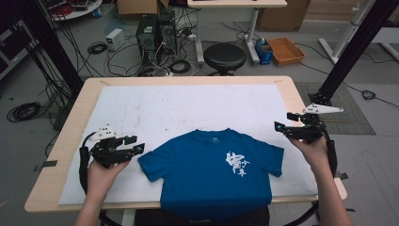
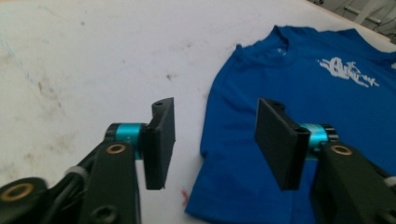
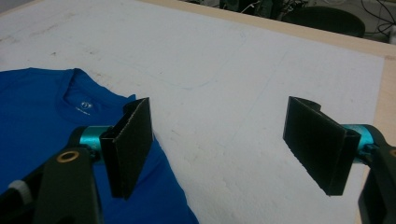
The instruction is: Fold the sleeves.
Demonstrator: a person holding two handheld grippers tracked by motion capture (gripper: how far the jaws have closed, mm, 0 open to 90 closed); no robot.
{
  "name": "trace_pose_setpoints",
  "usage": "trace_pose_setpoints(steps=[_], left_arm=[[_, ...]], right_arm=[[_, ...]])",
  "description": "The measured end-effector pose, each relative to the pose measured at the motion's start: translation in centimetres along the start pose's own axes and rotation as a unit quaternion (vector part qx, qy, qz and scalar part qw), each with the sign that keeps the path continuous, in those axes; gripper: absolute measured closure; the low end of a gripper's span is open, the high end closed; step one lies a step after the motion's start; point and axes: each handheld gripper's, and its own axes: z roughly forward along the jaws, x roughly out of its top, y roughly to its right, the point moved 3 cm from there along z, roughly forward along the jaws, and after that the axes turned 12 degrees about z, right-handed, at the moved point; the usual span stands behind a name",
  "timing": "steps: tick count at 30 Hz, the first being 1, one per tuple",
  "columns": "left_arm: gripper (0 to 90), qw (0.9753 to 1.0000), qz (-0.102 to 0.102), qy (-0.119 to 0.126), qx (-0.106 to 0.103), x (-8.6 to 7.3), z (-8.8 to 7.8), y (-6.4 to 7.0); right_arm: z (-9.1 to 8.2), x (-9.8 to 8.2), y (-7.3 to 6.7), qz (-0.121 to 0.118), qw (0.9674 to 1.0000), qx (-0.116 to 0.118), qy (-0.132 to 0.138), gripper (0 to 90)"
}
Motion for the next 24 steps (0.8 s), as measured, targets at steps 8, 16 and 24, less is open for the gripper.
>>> trace_pose_setpoints(steps=[8,16,24], left_arm=[[60.1,0.9993,-0.015,-0.034,0.002,-2.2,0.3,-0.4],[66.6,0.9970,-0.016,-0.076,-0.003,-3.0,1.6,-0.4],[79.1,0.9951,-0.009,-0.098,-0.012,-3.4,2.3,-0.1]], right_arm=[[0.0,-0.1,0.0,0.000,1.0000,-0.003,-0.002,24.2],[0.2,-0.2,0.1,-0.002,1.0000,-0.004,-0.008,24.5],[0.2,-0.2,0.1,-0.002,1.0000,-0.005,-0.008,24.5]])
